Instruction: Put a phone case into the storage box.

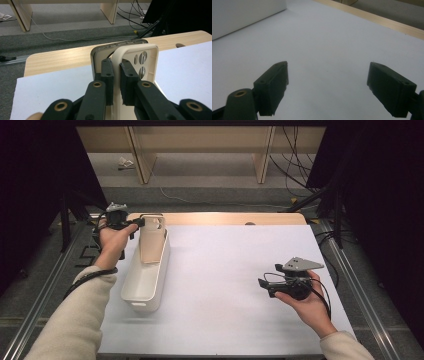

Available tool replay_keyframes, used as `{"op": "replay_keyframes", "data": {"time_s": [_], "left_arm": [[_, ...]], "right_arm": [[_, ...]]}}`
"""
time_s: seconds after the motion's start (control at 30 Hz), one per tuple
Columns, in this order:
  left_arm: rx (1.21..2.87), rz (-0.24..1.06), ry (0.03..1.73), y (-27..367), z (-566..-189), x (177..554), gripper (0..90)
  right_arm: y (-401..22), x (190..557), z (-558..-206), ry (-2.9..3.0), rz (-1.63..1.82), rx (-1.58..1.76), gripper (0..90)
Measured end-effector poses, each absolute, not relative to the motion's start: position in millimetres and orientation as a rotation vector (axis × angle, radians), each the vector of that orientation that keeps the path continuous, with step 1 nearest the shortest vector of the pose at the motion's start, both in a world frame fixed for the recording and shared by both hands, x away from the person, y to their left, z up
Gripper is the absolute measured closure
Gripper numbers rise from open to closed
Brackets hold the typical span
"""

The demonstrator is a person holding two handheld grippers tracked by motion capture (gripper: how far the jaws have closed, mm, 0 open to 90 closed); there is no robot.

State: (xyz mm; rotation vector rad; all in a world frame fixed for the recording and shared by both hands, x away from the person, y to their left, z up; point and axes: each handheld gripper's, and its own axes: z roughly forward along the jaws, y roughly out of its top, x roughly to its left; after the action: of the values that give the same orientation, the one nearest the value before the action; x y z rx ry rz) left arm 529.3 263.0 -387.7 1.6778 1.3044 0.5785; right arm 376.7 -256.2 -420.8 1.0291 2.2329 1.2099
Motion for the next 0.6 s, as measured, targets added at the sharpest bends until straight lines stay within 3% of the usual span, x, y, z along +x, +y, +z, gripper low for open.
{"op": "replay_keyframes", "data": {"time_s": [0.6], "left_arm": [[1.713, 0.611, 1.328, 263.0, -391.4, 531.4, 81.5]], "right_arm": [[-256.1, 376.6, -420.8, 2.234, 1.210, 1.030, 18.3]]}}
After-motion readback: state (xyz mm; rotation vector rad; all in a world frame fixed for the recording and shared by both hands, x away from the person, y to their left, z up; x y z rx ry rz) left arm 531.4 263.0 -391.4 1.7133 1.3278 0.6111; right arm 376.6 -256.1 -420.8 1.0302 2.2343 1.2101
